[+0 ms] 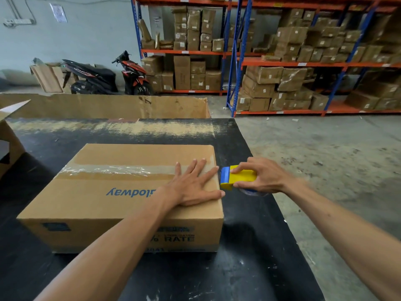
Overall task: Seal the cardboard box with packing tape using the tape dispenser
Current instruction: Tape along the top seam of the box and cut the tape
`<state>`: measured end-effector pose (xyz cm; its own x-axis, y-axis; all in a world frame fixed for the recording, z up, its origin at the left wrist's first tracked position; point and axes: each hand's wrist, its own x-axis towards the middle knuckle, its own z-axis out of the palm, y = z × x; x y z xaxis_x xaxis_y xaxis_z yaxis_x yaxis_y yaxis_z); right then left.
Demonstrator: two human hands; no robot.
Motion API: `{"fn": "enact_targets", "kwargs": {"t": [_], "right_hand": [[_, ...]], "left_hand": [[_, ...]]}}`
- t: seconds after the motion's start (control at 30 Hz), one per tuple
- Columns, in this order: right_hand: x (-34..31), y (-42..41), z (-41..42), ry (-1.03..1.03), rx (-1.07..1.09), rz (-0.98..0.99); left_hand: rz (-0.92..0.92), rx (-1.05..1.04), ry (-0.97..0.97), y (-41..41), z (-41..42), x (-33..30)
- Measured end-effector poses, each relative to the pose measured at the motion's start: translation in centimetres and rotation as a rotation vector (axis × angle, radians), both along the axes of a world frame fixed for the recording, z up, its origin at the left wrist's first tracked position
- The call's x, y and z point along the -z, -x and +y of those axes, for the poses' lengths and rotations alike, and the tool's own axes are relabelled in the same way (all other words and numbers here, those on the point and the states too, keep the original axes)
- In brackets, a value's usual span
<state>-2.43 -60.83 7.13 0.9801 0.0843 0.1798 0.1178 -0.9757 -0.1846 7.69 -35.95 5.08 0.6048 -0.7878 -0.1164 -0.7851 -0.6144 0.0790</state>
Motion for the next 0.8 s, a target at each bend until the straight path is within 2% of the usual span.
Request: {"fn": "enact_targets", "kwargs": {"t": [0.23,0.37,0.5,0.6,0.7,0.8], "right_hand": [[-2.5,-0.6,2.0,0.302,-0.133,-0.050],[-2.4,-0.4,4.5,0.592,-0.234,0.100],[-2.3,0.7,3.2,0.541,-0.096,0.086],[-4.1,1.0,1.2,0.482,0.039,0.019],[-4.2,1.0,0.7,0.360,0.116,-0.028],[-3.4,1.2,0.3,0.241,0.166,-0.088]], "left_hand": [[0.017,-0.028,-0.007,0.3,-0.2,-0.2],[0.035,-0.035,-0.009,0.7,0.1,-0.6],[0.053,-0.145,0.048,1.4,-0.9,-1.3],[0.067,-0.364,0.200,2.4,-4.1,-1.4],[0.072,-0.522,0.137,3.0,-6.4,-0.6],[0.048,-0.510,0.107,2.3,-6.5,0.0]]}}
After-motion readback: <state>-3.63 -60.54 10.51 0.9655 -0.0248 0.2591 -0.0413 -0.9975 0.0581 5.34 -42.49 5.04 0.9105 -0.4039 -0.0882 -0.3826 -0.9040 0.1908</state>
